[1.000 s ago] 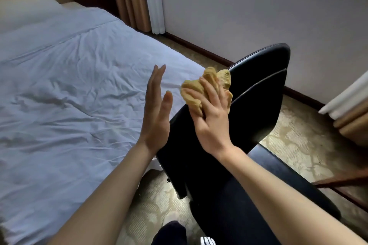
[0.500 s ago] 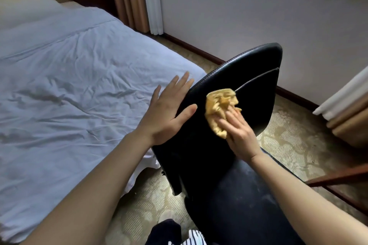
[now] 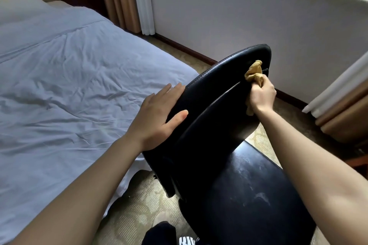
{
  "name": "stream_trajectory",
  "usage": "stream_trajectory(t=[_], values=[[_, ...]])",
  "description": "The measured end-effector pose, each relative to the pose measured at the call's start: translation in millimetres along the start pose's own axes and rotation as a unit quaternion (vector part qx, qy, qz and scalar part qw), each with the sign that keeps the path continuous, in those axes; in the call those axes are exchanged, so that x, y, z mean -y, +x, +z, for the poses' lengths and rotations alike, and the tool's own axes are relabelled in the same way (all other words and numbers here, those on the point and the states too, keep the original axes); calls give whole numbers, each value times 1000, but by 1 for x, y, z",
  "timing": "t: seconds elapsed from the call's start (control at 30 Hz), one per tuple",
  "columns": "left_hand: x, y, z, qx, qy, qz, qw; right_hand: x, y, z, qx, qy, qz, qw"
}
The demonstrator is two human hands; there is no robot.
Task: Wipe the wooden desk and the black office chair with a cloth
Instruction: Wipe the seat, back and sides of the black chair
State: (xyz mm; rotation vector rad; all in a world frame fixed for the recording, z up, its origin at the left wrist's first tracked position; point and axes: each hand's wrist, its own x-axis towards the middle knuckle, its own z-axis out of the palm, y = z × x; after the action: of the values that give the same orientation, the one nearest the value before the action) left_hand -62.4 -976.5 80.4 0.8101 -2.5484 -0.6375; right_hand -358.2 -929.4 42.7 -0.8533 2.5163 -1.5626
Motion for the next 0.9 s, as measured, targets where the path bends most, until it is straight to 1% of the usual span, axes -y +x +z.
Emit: stream_trajectory(t=[0.03,0.1,0.3,0.4,0.47,0.57,0.7,0.8,0.87,0.9], values=[[0,0,0,-1,-1,-2,1000,4,2,3,-11,-10,22,1000],[1,0,0,-4,-3,-3,1000,10,-3,12,-19,-37,17,999],[3,0,0,-6,-31,-14,999,6,-61,28,-13,-64,-67,996],[3,0,-1,-2,-38,-18,999,6,-88,29,15,-64,-114,991],[2,0,-1,-1,-41,-19,999,6,-104,29,33,-68,-149,986],[0,0,-2,0,-40,-19,999,7,-128,30,30,-74,-210,975],[-1,-1,-2,1,-37,-24,999,9,-158,29,41,-41,-262,963],[-1,-3,-2,1,-34,-22,999,7,-169,20,91,-7,-298,950],[-1,-3,-1,-2,-31,-17,999,5,-168,9,138,47,-278,949],[-1,-3,-1,-2,-31,-15,999,4,-164,3,145,74,-258,952]])
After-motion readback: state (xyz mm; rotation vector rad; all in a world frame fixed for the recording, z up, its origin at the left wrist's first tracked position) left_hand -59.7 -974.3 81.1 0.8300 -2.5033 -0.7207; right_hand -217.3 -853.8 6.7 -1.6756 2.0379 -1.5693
